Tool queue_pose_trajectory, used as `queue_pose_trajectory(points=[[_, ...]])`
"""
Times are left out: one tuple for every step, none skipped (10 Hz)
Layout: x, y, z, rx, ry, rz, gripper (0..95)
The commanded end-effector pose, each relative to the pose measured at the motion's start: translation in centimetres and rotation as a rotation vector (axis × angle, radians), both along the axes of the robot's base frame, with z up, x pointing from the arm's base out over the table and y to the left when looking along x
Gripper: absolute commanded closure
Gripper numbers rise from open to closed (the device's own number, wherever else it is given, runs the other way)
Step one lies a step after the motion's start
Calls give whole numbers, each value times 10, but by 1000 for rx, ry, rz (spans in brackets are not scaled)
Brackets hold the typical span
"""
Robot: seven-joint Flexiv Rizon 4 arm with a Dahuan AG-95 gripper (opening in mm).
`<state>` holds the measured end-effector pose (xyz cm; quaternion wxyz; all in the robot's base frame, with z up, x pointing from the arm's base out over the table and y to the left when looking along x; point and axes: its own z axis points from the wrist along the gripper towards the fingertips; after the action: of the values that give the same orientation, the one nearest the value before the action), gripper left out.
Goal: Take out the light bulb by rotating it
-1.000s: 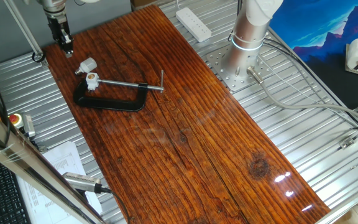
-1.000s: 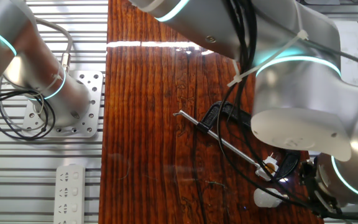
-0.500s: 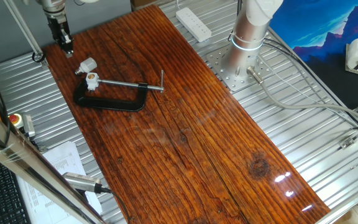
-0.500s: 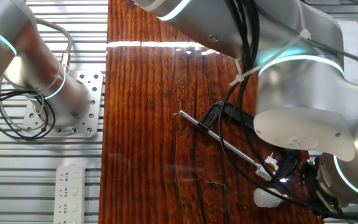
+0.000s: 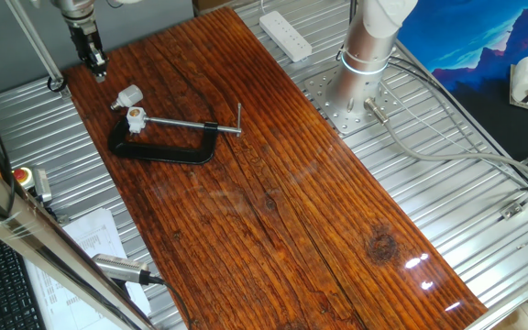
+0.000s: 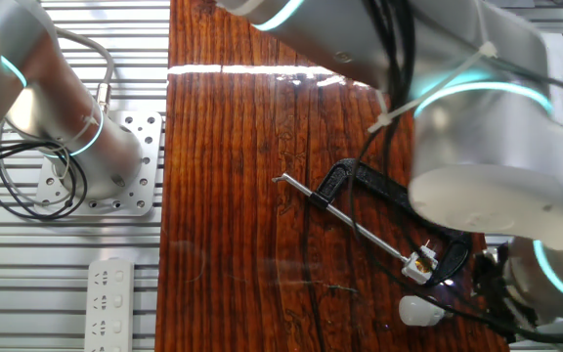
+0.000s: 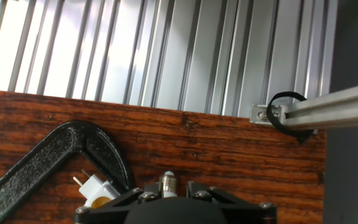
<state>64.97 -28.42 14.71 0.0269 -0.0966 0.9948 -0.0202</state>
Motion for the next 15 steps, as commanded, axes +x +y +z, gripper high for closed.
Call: queue_pose_trajectory(points=[[1,0,1,5,37,3,950],[1,0,1,7,38,2,950],[1,0,1,7,38,2,950],[0,0,3,7,39,-3,950],[0,0,3,7,40,-4,950],[0,1,7,3,48,-15,950],[-1,1,9,4,49,-23,950],[-1,1,11,4,51,-29,950],[-1,1,13,6,51,-45,950],[-1,1,13,5,51,-46,950],[-1,1,13,5,51,-63,950],[-1,1,13,5,49,-65,950],[-1,1,13,8,48,-60,950],[-1,1,13,10,47,-56,950],[0,1,13,10,46,-55,950]])
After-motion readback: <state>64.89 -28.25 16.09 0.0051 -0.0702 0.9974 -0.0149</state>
